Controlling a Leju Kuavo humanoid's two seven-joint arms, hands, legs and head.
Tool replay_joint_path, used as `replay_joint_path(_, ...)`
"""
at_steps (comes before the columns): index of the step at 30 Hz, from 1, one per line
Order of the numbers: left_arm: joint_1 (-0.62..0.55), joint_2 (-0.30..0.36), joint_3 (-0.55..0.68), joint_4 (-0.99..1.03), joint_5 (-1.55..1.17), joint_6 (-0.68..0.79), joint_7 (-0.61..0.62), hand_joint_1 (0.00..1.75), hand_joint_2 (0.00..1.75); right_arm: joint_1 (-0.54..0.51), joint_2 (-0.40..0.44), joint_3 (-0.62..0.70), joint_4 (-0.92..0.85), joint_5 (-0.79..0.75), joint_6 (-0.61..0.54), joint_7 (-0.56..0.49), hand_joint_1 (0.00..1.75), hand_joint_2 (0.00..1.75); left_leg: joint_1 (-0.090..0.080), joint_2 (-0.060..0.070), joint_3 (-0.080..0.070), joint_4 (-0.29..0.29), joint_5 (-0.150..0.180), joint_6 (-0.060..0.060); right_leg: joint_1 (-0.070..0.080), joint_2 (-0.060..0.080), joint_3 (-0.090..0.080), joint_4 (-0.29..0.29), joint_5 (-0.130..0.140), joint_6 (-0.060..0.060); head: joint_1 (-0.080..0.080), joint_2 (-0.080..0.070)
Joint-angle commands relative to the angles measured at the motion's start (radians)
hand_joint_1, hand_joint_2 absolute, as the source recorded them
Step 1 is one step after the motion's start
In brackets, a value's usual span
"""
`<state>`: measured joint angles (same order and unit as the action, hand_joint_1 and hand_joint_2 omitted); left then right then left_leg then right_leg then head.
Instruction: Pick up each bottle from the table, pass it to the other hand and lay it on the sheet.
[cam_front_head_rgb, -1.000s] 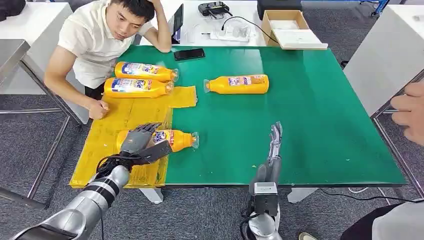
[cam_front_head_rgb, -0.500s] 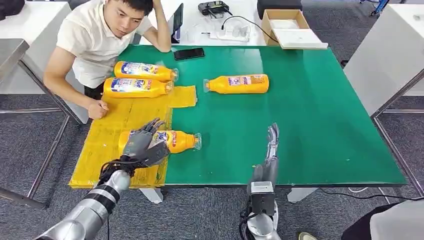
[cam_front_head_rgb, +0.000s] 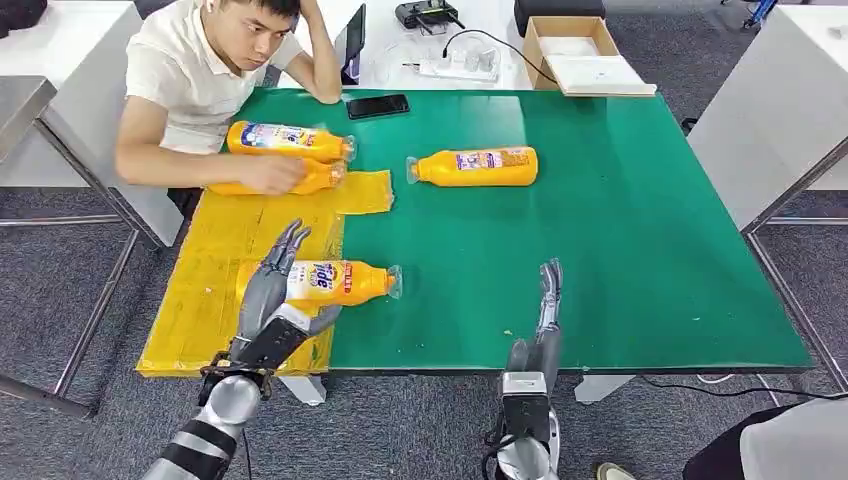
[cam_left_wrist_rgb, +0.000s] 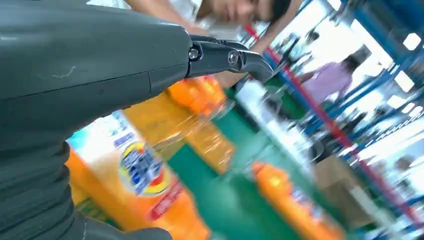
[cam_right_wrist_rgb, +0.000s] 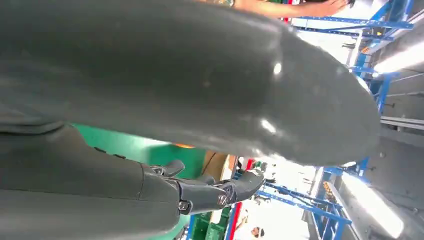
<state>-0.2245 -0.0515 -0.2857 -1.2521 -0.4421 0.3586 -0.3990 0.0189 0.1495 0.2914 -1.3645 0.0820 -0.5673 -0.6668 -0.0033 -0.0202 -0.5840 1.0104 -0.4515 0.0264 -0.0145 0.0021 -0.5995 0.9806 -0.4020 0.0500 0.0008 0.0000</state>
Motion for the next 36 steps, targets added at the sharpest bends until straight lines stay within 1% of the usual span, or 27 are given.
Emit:
replay_joint_path(1, 0.042, 0.037, -0.019, -0.165, 0.042, 0.009, -0.004, 0.0, 1.75, -0.006, -0.02, 0.009, 0.012, -0.003, -0.014, -0.031, 0.0, 0.0, 0.001, 0.003, 0.003, 0.0, -0.001, -0.002, 0.001, 0.001, 0.003, 0.0, -0.001, -0.002, 0.0, 0.0)
replay_joint_path(2, 0.049, 0.038, -0.02, -0.183, 0.074, 0.002, -0.009, 0.0, 1.75, -0.005, -0.025, 0.014, 0.005, 0.004, -0.023, -0.031, 0.0, 0.0, 0.001, 0.002, 0.002, 0.0, -0.001, -0.001, 0.001, 0.001, 0.001, 0.0, 0.0, -0.002, 0.0, 0.0)
replay_joint_path(3, 0.068, 0.038, -0.025, -0.229, 0.161, -0.034, -0.019, 0.0, 1.75, -0.005, -0.05, 0.034, -0.003, 0.017, -0.048, -0.031, 0.0, 0.0, 0.001, 0.003, 0.003, 0.0, -0.002, -0.002, 0.001, 0.001, 0.002, 0.0, -0.001, -0.002, 0.0, 0.0)
replay_joint_path(4, 0.081, 0.032, -0.025, -0.253, 0.207, -0.051, -0.017, 0.0, 1.75, 0.002, -0.044, 0.005, -0.01, -0.027, -0.014, -0.031, 0.0, 0.0, 0.001, 0.003, 0.002, 0.0, -0.001, -0.001, 0.001, 0.001, 0.001, 0.0, -0.001, -0.002, 0.0, 0.0)
replay_joint_path(5, 0.1, 0.027, -0.028, -0.279, 0.235, -0.053, -0.011, 0.0, 1.75, 0.011, -0.02, -0.063, -0.019, -0.071, 0.063, -0.031, 0.0, 1.75, 0.001, 0.004, 0.003, 0.0, -0.002, -0.002, 0.001, 0.002, 0.002, 0.0, -0.001, -0.002, 0.0, 0.0)
replay_joint_path(6, 0.124, 0.021, -0.038, -0.303, 0.274, -0.051, -0.008, 0.0, 1.75, 0.007, -0.028, -0.082, -0.004, -0.001, 0.068, -0.031, 0.0, 1.75, 0.0, 0.002, 0.002, 0.0, -0.001, -0.001, 0.001, 0.0, 0.001, 0.0, -0.001, -0.001, 0.0, 0.0)
replay_joint_path(7, 0.142, 0.013, -0.041, -0.315, 0.314, -0.054, -0.014, 0.0, 1.75, -0.007, -0.048, -0.074, 0.037, 0.045, 0.049, -0.031, 0.0, 1.75, 0.001, 0.002, 0.003, 0.0, -0.002, -0.002, 0.001, 0.0, 0.003, 0.0, -0.002, -0.002, 0.0, 0.0)
replay_joint_path(8, 0.163, -0.008, -0.032, -0.327, 0.383, -0.069, -0.026, 0.0, 1.75, -0.03, -0.065, -0.075, 0.116, 0.114, 0.014, -0.031, 0.0, 1.75, 0.001, 0.001, 0.002, -0.001, -0.001, -0.001, 0.001, 0.0, 0.003, -0.001, -0.001, -0.001, 0.0, 0.0)
replay_joint_path(9, 0.189, -0.02, -0.036, -0.336, 0.454, -0.097, -0.03, 0.0, 1.75, -0.065, -0.081, -0.088, 0.212, 0.255, -0.105, -0.031, 0.0, 1.75, 0.001, 0.003, 0.005, -0.002, -0.002, -0.001, 0.001, 0.001, 0.005, -0.002, -0.001, -0.001, 0.0, 0.0)
replay_joint_path(10, 0.215, -0.038, -0.029, -0.338, 0.492, -0.093, -0.029, 0.0, 1.75, -0.094, -0.066, -0.166, 0.285, 0.346, -0.131, -0.031, 0.0, 1.75, 0.001, 0.003, 0.005, -0.002, -0.001, -0.001, 0.001, 0.002, 0.005, -0.003, 0.0, -0.001, 0.0, 0.0)
replay_joint_path(11, 0.226, -0.039, -0.036, -0.335, 0.495, -0.091, -0.03, 0.0, 1.75, -0.106, -0.062, -0.193, 0.306, 0.374, -0.131, -0.031, 0.0, 1.75, 0.001, 0.004, 0.007, -0.002, -0.002, -0.001, 0.001, 0.002, 0.007, -0.004, 0.0, -0.001, 0.0, 0.0)
replay_joint_path(13, 0.23, -0.04, -0.037, -0.334, 0.496, -0.089, -0.033, 0.0, 1.75, -0.109, -0.065, -0.193, 0.309, 0.372, -0.131, -0.031, 0.0, 1.75, 0.0, 0.002, 0.003, -0.001, -0.001, 0.0, 0.0, 0.0, 0.003, -0.002, 0.0, -0.001, 0.0, 0.0)
replay_joint_path(14, 0.23, -0.04, -0.037, -0.334, 0.496, -0.089, -0.033, 0.0, 1.75, -0.109, -0.065, -0.193, 0.309, 0.372, -0.131, -0.031, 0.0, 1.75, 0.0, 0.003, 0.005, -0.002, -0.001, -0.001, 0.001, 0.0, 0.005, -0.003, 0.0, -0.001, 0.0, 0.0)
replay_joint_path(16, 0.226, -0.037, -0.034, -0.332, 0.496, -0.089, -0.034, 0.0, 1.75, -0.108, -0.061, -0.192, 0.308, 0.374, -0.131, -0.031, 0.0, 1.75, 0.0, 0.0, 0.001, -0.001, -0.001, -0.001, 0.0, -0.001, 0.002, -0.002, 0.0, -0.001, 0.0, 0.0)
replay_joint_path(21, 0.222, -0.036, -0.033, -0.332, 0.496, -0.089, -0.034, 0.0, 1.75, -0.106, -0.058, -0.192, 0.306, 0.377, -0.131, -0.031, 0.0, 1.75, 0.0, 0.001, 0.002, -0.001, -0.001, -0.001, 0.0, 0.0, 0.002, -0.001, 0.0, -0.001, 0.0, 0.0)
replay_joint_path(22, 0.228, -0.045, -0.024, -0.326, 0.507, -0.086, -0.03, 0.0, 1.75, -0.109, -0.029, -0.279, 0.319, 0.541, -0.131, -0.023, 0.0, 1.75, 0.0, 0.002, 0.003, -0.001, -0.001, -0.002, 0.001, 0.0, 0.003, -0.002, 0.0, -0.002, 0.0, 0.0)
replay_joint_path(23, 0.234, -0.047, -0.023, -0.312, 0.465, -0.049, -0.033, 0.0, 1.75, -0.125, -0.034, -0.309, 0.353, 0.654, -0.131, 0.027, 0.0, 1.75, 0.0, 0.001, 0.002, -0.001, -0.001, -0.001, 0.0, 0.0, 0.002, -0.001, 0.0, -0.001, 0.0, 0.0)
replay_joint_path(25, 0.241, -0.059, -0.018, -0.299, 0.456, -0.029, -0.039, 0.0, 1.75, -0.15, -0.047, -0.351, 0.388, 0.782, -0.131, 0.086, 0.0, 1.75, 0.0, 0.002, 0.004, -0.002, -0.001, -0.001, 0.0, 0.001, 0.003, -0.002, 0.0, -0.001, 0.0, 0.0)
replay_joint_path(27, 0.244, -0.055, -0.026, -0.303, 0.463, -0.048, -0.042, 0.0, 1.75, -0.18, -0.072, -0.377, 0.435, 0.904, -0.131, 0.156, 0.0, 1.75, 0.0, 0.002, 0.003, -0.001, -0.001, -0.001, 0.0, 0.0, 0.003, -0.002, 0.0, -0.001, 0.0, 0.0)
replay_joint_path(29, 0.247, -0.055, -0.031, -0.315, 0.439, -0.036, -0.056, 0.0, 1.75, -0.209, -0.085, -0.387, 0.48, 0.936, -0.131, 0.174, 0.0, 1.75, 0.0, 0.003, 0.005, -0.001, -0.002, -0.001, 0.001, 0.001, 0.005, -0.003, -0.001, -0.002, 0.0, 0.0)
replay_joint_path(30, 0.247, -0.059, -0.029, -0.319, 0.421, -0.017, -0.063, 0.0, 1.75, -0.224, -0.089, -0.38, 0.51, 0.924, -0.131, 0.175, 0.0, 1.75, 0.0, 0.001, 0.003, -0.001, -0.001, -0.001, 0.0, -0.001, 0.004, -0.002, 0.0, -0.001, 0.0, 0.0)
replay_joint_path(31, 0.246, -0.062, -0.027, -0.317, 0.4, 0.007, -0.07, 0.0, 1.75, -0.232, -0.093, -0.378, 0.519, 0.933, -0.131, 0.184, 0.0, 1.75, 0.0, 0.001, 0.002, -0.001, -0.001, 0.0, 0.0, 0.0, 0.002, -0.002, 0.0, 0.0, 0.0, 0.0)
replay_joint_path(32, 0.24, -0.063, -0.028, -0.306, 0.344, 0.058, -0.073, 0.0, 1.75, -0.252, -0.098, -0.361, 0.558, 0.952, -0.131, 0.211, 0.0, 1.75, 0.0, 0.003, 0.004, -0.001, -0.001, -0.001, 0.0, 0.001, 0.004, -0.002, 0.0, -0.001, 0.0, 0.0)
replay_joint_path(33, 0.24, -0.063, -0.028, -0.306, 0.344, 0.058, -0.073, 0.0, 1.75, -0.252, -0.098, -0.361, 0.558, 0.952, -0.131, 0.211, 0.0, 1.75, -0.001, 0.002, 0.002, -0.001, -0.001, 0.0, -0.001, 0.001, 0.003, -0.002, 0.0, -0.001, 0.0, 0.0)
replay_joint_path(34, 0.237, -0.063, -0.028, -0.299, 0.337, 0.067, -0.076, 0.0, 1.75, -0.264, -0.102, -0.351, 0.582, 0.945, -0.131, 0.217, 0.0, 1.75, 0.0, 0.003, 0.004, -0.001, -0.002, -0.001, 0.0, 0.002, 0.004, -0.002, 0.0, -0.001, 0.0, 0.0)
replay_joint_path(35, 0.232, -0.062, -0.032, -0.29, 0.335, 0.067, -0.074, 0.0, 1.75, -0.28, -0.109, -0.333, 0.622, 0.939, -0.131, 0.229, 0.0, 1.75, -0.001, 0.002, 0.002, -0.001, -0.001, -0.001, -0.001, 0.001, 0.003, -0.002, 0.0, -0.001, 0.0, 0.0)
replay_joint_path(36, 0.227, -0.06, -0.038, -0.281, 0.333, 0.067, -0.07, 0.0, 1.75, -0.3, -0.115, -0.321, 0.662, 0.923, -0.13, 0.242, 0.0, 1.75, 0.0, 0.003, 0.005, -0.001, -0.002, -0.002, 0.0, 0.001, 0.004, -0.002, 0.0, -0.002, 0.0, 0.0)
